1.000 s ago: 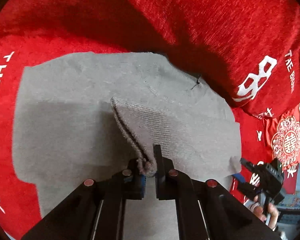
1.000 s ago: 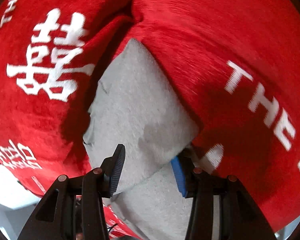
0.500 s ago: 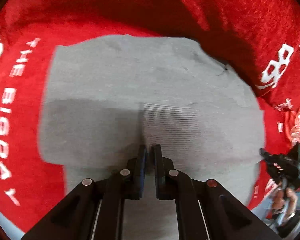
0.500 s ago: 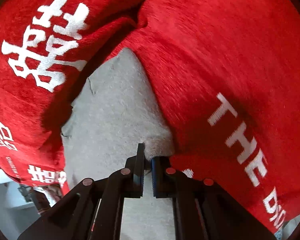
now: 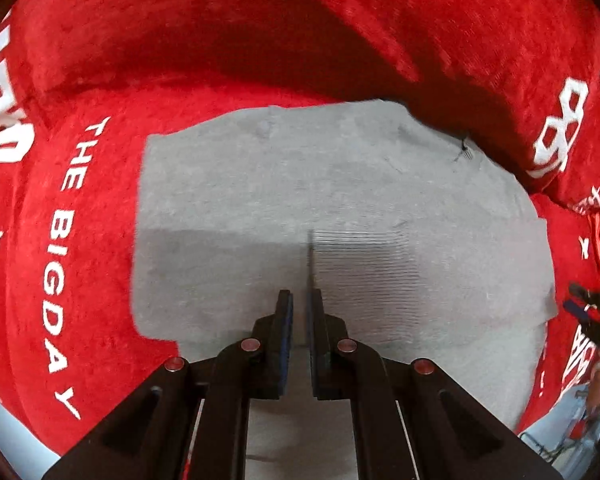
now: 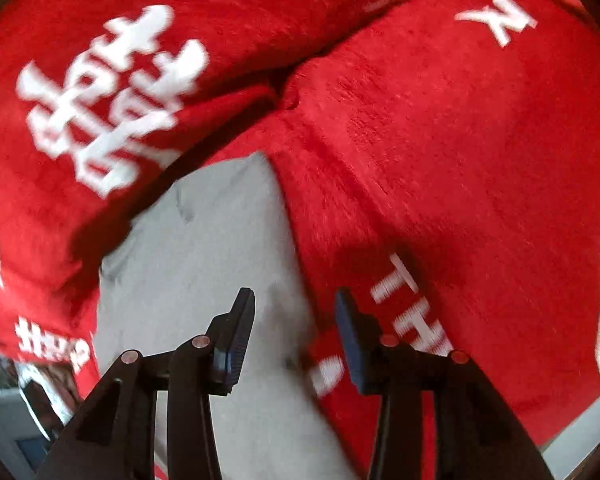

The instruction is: Fold small clothes

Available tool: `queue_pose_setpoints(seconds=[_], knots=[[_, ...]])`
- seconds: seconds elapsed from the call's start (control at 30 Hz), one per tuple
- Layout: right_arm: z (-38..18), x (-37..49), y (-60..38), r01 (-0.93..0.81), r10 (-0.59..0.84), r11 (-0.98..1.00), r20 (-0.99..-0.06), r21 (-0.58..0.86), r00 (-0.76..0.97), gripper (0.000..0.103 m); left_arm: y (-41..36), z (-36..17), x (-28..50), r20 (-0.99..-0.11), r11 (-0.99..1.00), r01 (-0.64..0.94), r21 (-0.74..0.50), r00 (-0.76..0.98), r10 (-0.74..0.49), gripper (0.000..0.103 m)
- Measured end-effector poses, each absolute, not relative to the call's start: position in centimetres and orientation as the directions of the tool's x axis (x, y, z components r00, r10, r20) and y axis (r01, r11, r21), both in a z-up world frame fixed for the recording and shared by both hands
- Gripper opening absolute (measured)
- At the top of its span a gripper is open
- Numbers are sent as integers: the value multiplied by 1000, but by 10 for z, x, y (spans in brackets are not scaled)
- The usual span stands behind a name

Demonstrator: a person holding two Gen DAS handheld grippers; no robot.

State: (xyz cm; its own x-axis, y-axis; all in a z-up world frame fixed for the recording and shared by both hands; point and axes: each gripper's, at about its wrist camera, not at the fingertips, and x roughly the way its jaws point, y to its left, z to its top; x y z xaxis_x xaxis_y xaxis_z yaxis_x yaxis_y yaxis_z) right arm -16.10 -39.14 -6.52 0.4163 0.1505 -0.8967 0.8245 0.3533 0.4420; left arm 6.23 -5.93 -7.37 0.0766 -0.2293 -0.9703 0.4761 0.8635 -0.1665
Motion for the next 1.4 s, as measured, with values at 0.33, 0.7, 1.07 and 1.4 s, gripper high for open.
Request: queue_pose_setpoints(seconds=[0.33, 0.7, 1.07, 1.4], knots=[[-86, -113, -401, 786, 215, 454, -908, 419, 360, 8, -79, -76, 58, -971, 863, 482, -150, 93, -221, 7], [-85, -111, -397, 802, 110, 549, -972, 234, 208, 10, -78, -92, 55, -986, 868, 486, -96, 74, -151, 8], [-39, -130, -348, 761, 54, 618, -976, 198, 210, 14, -78, -71, 45, -982, 849, 522, -80, 105, -157, 8], [-66, -131, -330, 715, 89, 674, -981, 185, 170, 13, -101, -89, 28, -989, 824, 564, -46, 92, -119, 8]])
